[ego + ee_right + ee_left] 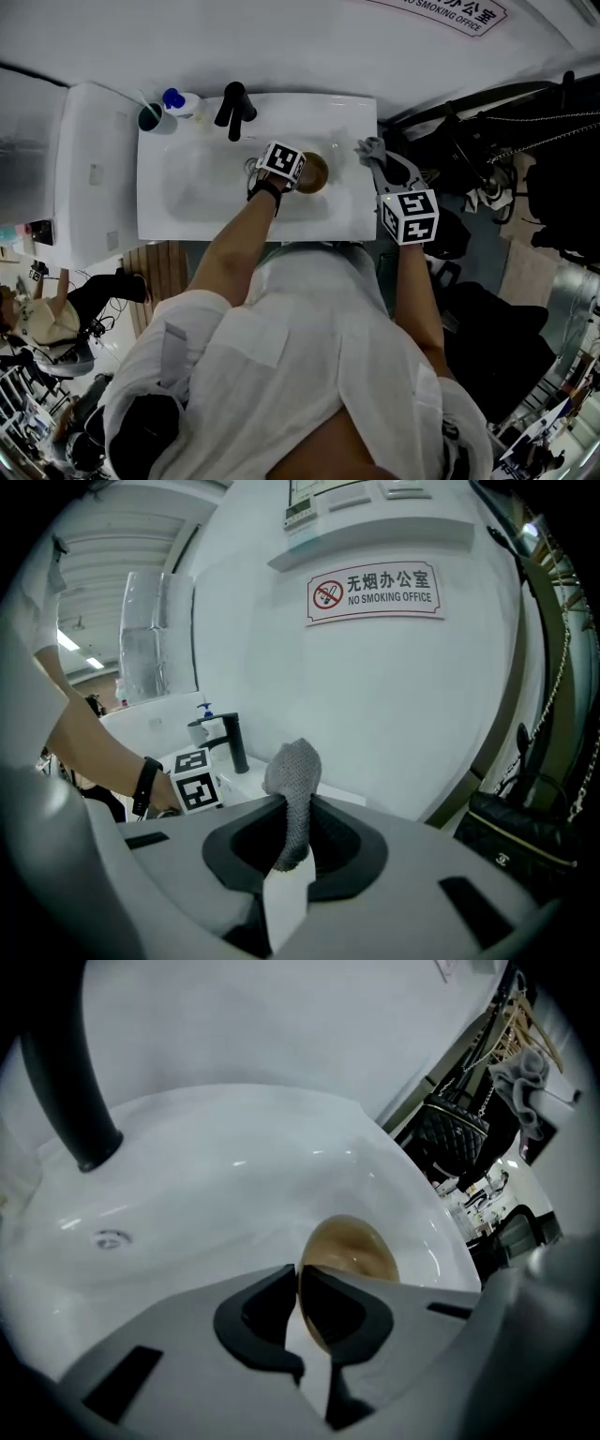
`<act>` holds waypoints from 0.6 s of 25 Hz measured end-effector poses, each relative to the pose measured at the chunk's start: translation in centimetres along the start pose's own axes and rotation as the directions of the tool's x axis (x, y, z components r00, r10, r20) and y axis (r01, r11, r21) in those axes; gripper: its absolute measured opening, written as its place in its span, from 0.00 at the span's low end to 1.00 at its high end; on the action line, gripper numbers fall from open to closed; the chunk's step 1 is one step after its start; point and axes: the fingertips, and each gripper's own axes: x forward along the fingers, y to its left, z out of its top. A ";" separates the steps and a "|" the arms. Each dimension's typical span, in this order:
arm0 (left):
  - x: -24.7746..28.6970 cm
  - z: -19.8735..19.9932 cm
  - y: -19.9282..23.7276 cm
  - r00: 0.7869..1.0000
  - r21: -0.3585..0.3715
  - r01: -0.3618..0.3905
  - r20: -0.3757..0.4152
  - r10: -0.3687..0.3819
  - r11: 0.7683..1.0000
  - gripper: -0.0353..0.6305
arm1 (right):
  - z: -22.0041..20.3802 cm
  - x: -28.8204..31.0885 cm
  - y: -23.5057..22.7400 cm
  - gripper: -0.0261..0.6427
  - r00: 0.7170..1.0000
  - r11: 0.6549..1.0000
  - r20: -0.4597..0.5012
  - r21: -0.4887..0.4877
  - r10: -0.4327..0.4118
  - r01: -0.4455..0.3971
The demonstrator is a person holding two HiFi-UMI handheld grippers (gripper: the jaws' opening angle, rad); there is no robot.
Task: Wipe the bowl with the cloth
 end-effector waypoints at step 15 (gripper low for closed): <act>-1.0 1.5 -0.8 0.980 -0.032 0.096 0.175 -0.089 0.995 0.34 | 0.7 -0.6 -0.9 0.14 0.999 0.999 0.049 0.040 -0.001 -0.001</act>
